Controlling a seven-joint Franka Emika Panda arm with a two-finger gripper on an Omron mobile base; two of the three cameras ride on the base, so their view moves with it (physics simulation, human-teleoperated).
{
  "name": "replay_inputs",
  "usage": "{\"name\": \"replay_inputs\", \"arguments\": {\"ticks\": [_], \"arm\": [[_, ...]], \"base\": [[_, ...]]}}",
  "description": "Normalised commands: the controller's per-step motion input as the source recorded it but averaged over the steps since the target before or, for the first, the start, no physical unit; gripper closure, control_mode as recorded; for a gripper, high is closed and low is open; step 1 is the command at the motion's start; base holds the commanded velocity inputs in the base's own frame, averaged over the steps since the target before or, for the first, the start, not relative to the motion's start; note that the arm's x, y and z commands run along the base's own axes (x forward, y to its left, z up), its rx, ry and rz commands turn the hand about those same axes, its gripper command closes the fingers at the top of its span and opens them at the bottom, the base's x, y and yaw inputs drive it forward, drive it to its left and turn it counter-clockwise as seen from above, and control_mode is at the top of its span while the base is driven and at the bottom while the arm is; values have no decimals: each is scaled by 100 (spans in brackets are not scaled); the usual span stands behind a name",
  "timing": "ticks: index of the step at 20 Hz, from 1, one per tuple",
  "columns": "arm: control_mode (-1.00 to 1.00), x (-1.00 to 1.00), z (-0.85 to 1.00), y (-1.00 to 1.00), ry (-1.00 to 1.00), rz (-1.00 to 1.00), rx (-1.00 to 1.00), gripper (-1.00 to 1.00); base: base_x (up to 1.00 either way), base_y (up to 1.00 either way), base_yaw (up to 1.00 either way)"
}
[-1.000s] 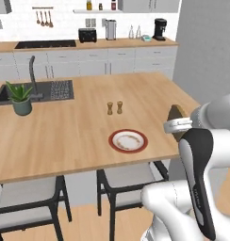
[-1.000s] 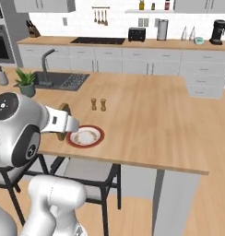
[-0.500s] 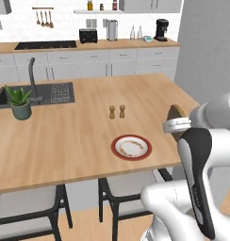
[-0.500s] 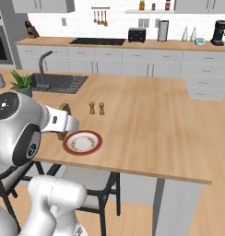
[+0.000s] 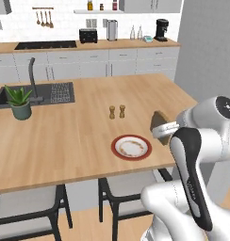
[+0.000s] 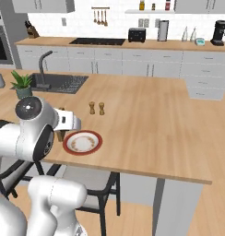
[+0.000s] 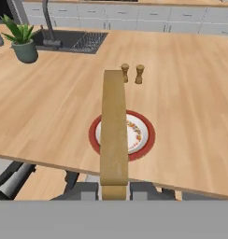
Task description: Start the toaster. Once the lever pops up, take the bread to the plate on the dining counter.
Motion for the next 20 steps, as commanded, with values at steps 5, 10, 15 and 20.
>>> {"name": "replay_inputs", "arguments": {"ticks": [5, 10, 15, 20], "arm": [[-100, 44, -30, 48, 11, 4, 0, 100], [-100, 50, -35, 32, 8, 0, 0, 100], [-100, 34, -32, 1, 0, 0, 0, 100], [-100, 19, -41, 1, 0, 0, 0, 100]], "base": [[0, 0, 0], [0, 0, 0], [0, 0, 0], [0, 0, 0]]}}
